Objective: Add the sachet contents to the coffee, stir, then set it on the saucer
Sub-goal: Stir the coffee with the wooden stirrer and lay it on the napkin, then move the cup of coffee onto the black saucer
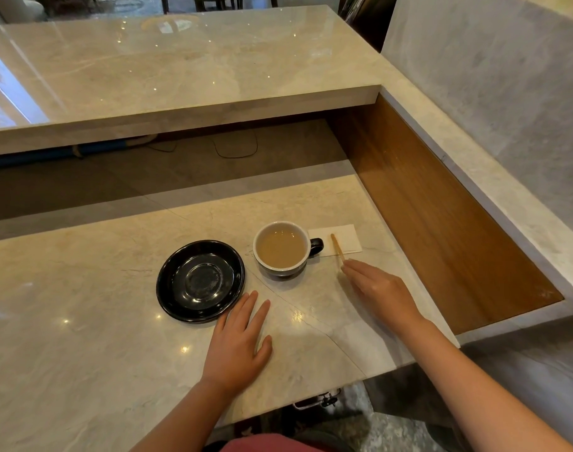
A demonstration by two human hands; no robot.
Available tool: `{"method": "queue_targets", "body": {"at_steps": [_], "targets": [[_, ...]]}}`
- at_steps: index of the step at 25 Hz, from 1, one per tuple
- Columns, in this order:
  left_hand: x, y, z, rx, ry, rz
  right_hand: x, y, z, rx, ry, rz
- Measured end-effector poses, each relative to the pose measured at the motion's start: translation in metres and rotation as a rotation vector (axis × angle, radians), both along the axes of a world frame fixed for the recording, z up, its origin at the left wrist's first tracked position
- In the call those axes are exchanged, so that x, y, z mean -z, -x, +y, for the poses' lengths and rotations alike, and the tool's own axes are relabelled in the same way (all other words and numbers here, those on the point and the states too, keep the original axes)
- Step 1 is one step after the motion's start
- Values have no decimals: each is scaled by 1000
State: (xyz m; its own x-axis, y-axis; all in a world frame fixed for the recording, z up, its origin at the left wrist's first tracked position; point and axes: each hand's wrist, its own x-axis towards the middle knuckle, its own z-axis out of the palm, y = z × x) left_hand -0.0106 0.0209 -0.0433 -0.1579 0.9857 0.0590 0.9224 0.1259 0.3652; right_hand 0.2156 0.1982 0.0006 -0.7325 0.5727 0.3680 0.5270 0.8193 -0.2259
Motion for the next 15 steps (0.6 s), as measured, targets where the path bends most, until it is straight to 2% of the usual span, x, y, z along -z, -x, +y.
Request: {"method": "queue_targets", "body": {"at_steps": [11, 15], "targets": [[-1, 1, 0, 6, 2, 4, 18, -5, -8, 20, 56, -140], [-1, 1, -1, 3, -1, -8, 14, -1, -10, 40, 85, -91]]}}
